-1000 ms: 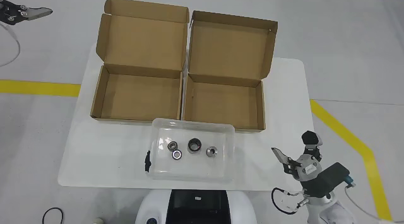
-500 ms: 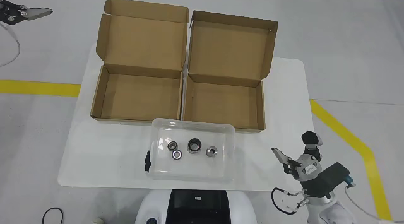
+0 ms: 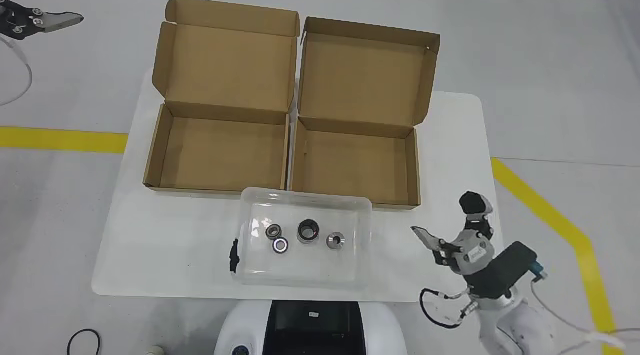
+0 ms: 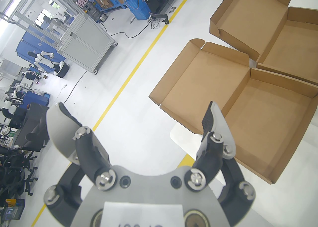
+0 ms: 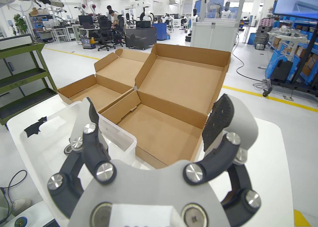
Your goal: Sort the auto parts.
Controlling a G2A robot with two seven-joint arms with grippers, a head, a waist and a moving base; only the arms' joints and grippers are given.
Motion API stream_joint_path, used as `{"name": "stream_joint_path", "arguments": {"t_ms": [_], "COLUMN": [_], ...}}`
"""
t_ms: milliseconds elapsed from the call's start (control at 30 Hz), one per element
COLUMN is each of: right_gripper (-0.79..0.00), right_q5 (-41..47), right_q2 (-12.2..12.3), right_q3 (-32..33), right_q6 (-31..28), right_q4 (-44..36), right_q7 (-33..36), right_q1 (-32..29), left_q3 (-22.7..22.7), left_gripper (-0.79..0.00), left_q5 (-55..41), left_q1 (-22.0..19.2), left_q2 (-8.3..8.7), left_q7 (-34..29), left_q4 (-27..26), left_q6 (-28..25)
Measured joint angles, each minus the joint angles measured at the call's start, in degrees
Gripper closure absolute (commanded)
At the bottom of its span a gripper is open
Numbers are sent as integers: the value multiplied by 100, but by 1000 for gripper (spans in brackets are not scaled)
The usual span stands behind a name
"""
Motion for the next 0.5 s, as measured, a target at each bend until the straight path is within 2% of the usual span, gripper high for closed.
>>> {"name": "stream_joint_path", "arguments": {"t_ms": [333,500], "right_gripper": [-785,-785], "right_q5": [-110,-123], "right_q2": [55,84], "right_q3": [-546,-916], "right_q6": [-558,-1078], "right_q4": [72,357], "right_q7": [949,1381], "right_q1": [775,1302], "left_q3": [0,0], "left_gripper": [-785,-785], "left_q5": [0,0], "left_q1": [0,0], "left_q2": [0,0], "left_q7": [0,0], "left_q4": [0,0], "left_q6": [0,0]}}
